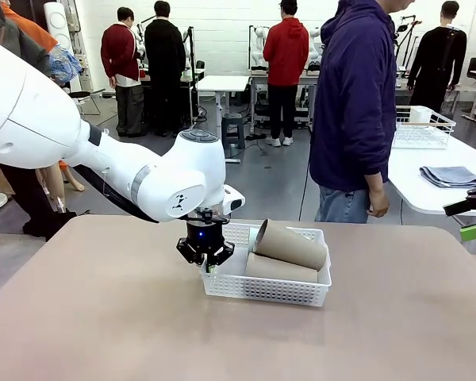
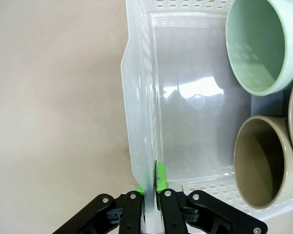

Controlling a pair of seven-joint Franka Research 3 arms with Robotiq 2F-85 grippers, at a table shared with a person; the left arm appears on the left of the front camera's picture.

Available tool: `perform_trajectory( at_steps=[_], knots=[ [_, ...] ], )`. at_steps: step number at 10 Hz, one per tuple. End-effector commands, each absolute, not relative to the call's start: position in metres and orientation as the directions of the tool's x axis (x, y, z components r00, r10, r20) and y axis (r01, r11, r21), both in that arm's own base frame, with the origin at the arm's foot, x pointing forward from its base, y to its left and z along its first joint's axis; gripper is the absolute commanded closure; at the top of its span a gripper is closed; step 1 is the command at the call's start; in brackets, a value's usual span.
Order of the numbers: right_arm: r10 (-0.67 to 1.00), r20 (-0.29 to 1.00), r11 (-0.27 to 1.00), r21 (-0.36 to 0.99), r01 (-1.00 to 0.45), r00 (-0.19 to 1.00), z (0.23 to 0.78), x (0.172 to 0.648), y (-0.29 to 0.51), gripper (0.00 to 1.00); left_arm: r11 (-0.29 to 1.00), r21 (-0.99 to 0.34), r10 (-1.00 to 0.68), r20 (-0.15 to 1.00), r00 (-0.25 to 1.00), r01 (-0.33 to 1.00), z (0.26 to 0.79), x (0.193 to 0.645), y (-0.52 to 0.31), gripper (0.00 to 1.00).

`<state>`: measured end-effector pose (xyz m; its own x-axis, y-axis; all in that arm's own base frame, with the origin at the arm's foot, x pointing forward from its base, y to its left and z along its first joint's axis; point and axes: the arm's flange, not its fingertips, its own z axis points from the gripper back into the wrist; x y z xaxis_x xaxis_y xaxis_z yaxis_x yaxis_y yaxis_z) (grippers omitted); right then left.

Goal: Clean and organize the cups into the basket.
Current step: Move the Organizing basket back to the left side of the table.

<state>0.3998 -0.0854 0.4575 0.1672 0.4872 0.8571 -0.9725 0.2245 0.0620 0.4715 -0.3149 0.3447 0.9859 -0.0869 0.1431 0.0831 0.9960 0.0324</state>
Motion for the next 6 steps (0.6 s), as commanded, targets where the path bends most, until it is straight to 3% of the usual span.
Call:
perform_trajectory(
  at_steps=[1,5,6],
  knots=[
    [0.493,0.856,0.210,0.056,-0.976,0.155,0.460,0.400,-0.086,0.00,0.996,0.032,-0.086,0.144,0.986,0.082,0.345,0.472,-0.315,1.00],
    [0.487,0.857,0.225,0.062,-0.972,0.167,0.458,0.400,-0.085,0.00,0.996,0.032,-0.086,0.144,0.986,0.082,0.345,0.472,-0.315,1.00],
    [0.348,0.846,0.336,0.291,-0.896,0.405,0.457,0.380,-0.107,0.00,0.996,0.032,-0.086,0.144,0.986,0.082,0.345,0.472,-0.315,1.00]
  ],
)
